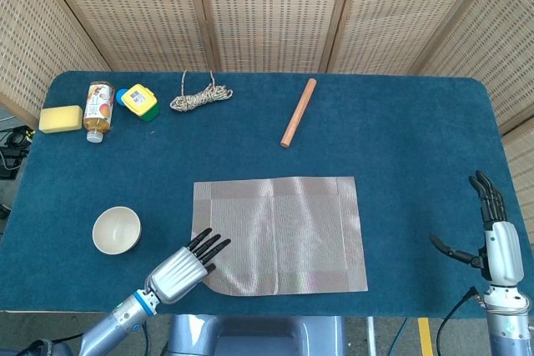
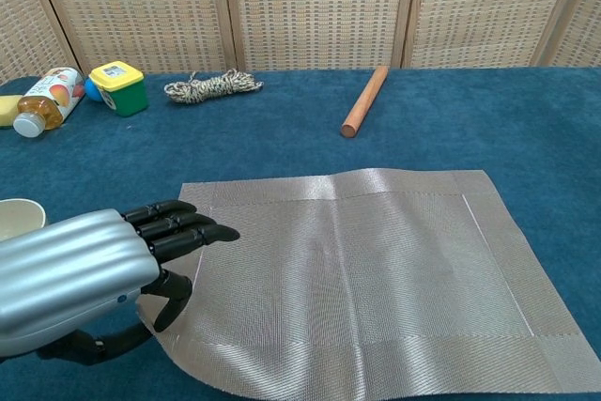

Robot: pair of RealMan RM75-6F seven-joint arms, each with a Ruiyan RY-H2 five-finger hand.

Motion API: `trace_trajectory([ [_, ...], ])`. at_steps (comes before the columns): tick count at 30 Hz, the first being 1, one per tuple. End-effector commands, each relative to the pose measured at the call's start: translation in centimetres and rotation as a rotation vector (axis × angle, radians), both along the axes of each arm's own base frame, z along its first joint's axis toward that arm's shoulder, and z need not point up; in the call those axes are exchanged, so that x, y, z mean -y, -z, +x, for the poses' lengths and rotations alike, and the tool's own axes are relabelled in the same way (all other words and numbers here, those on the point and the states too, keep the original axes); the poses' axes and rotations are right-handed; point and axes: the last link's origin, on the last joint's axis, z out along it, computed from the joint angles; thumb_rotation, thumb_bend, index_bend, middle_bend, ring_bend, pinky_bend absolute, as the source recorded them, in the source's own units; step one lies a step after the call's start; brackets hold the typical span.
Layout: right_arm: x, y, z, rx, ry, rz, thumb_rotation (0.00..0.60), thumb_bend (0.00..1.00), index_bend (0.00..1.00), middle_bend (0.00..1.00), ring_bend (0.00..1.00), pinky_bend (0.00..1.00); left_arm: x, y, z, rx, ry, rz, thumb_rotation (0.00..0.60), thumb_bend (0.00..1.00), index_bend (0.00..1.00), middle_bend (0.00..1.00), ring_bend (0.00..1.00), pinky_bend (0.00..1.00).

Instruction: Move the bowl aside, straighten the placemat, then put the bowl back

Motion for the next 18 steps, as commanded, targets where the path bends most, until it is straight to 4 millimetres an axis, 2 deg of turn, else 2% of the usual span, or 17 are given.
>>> trace_trajectory([
  [1,0.1,0.0,0.0,0.002,0.001,0.002,0.6,0.28,0.1,0.0,0.0,0.0,0.0,0.0,0.0,0.001,-0.003,-0.002,0.6,0.51,0.52,0.0,0.0,0.0],
  [3,0.1,0.0,0.0,0.001,0.0,0.004,0.6,0.28,0.1,0.0,0.0,0.0,0.1,-0.1,-0.2,0.002,-0.008,-0.004,0.6,0.45,0.45,0.0,0.0,0.0],
  [8,0.0,0.0,0.0,0.0,-0.005,0.0,0.6,0.28,0.1,0.0,0.0,0.0,0.3,-0.8,-0.8,0.005,-0.025,0.006,0.6,0.22,0.16,0.0,0.0,0.0],
  [11,-0.1,-0.1,0.1,0.0,-0.006,-0.003,0.6,0.28,0.1,0.0,0.0,0.0,0.4,-1.9,-1.6,0.011,-0.051,0.024,0.6,0.19,0.1,0.0,0.0,0.0],
  [18,-0.1,0.1,0.1,-0.006,-0.006,0.002,0.6,0.28,0.1,0.0,0.0,0.0,0.9,-5.3,-4.1,0.069,-0.157,0.081,0.6,0.19,0.1,0.0,0.0,0.0],
])
